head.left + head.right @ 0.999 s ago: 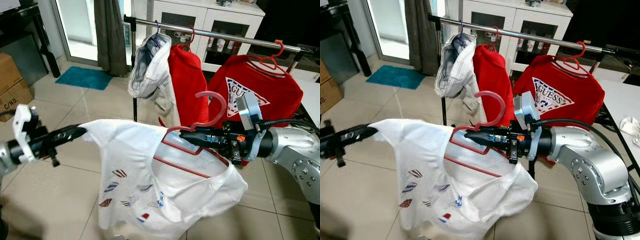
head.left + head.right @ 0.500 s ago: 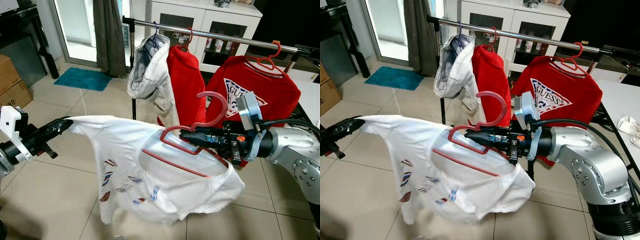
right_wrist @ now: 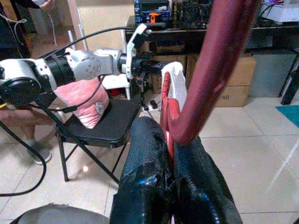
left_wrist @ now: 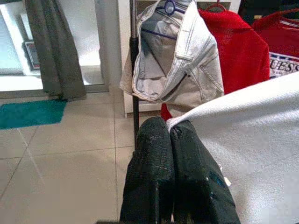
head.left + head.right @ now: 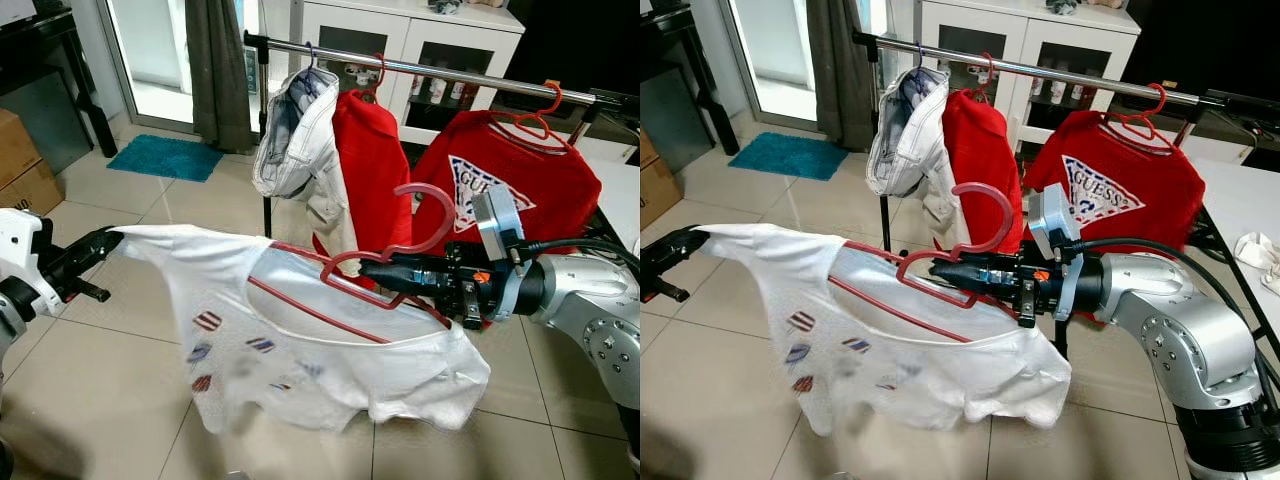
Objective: Hang hanger
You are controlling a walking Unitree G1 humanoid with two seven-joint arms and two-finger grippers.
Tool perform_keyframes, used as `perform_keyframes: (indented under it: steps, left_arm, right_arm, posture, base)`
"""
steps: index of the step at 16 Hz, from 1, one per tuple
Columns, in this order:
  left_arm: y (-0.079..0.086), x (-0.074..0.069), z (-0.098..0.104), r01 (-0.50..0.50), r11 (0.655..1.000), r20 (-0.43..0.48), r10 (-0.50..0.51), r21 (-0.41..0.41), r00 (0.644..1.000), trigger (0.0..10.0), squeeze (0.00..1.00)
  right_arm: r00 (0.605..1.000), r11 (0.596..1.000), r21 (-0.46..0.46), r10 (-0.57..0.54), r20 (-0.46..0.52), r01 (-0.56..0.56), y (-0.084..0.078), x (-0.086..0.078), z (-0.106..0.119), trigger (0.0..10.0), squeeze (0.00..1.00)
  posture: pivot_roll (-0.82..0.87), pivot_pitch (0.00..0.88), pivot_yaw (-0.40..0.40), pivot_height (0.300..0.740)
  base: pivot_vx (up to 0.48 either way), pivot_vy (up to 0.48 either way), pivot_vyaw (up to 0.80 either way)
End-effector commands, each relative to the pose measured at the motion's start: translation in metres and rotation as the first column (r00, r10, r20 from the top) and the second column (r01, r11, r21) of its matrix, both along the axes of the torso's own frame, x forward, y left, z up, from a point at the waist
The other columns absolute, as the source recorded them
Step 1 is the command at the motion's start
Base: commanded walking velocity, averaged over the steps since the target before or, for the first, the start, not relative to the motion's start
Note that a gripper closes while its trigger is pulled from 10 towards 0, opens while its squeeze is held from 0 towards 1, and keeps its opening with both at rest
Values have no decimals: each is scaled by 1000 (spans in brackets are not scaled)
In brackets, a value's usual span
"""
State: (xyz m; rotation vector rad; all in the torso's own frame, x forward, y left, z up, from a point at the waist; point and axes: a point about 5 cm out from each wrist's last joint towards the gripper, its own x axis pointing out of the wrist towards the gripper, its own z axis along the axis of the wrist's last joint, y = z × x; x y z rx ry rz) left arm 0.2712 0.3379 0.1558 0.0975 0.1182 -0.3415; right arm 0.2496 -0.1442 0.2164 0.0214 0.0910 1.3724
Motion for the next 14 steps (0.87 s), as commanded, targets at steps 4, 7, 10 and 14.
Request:
perform_keyframes:
  steps: [4, 7, 10, 14]
  left_arm:
    - [-10, 2, 3, 71, 997, 9, -71, -16, 997, 10000, 1000]
    - [-15, -2, -5, 78, 997, -22, -77, 11, 997, 10000, 1000]
    - [-16, -6, -15, 55, 998, -69, -55, -2, 996, 10000, 1000]
    - [-70, 4, -15, 49, 999, -23, -50, -7, 998, 10000, 94]
  right_arm:
    - [1000, 1000, -10, -8, 23, 8, -2, 2, 1, 10000, 0]
    - [999, 999, -20, -35, 12, 35, -3, 2, -3, 10000, 0]
    - [994, 994, -41, -101, -29, 100, -9, 1, -14, 10000, 0]
    - [913, 913, -55, -407, -39, 405, -17, 7, -47, 10000, 0]
  posture:
    - [-106, 0, -42, 740]
    - [-104, 0, -36, 740]
    - [-103, 0, -31, 740]
    - [-99, 0, -34, 740]
  base:
    - [0, 0, 0]
    - [0, 0, 0]
    - [0, 0, 0]
    - [0, 0, 0]
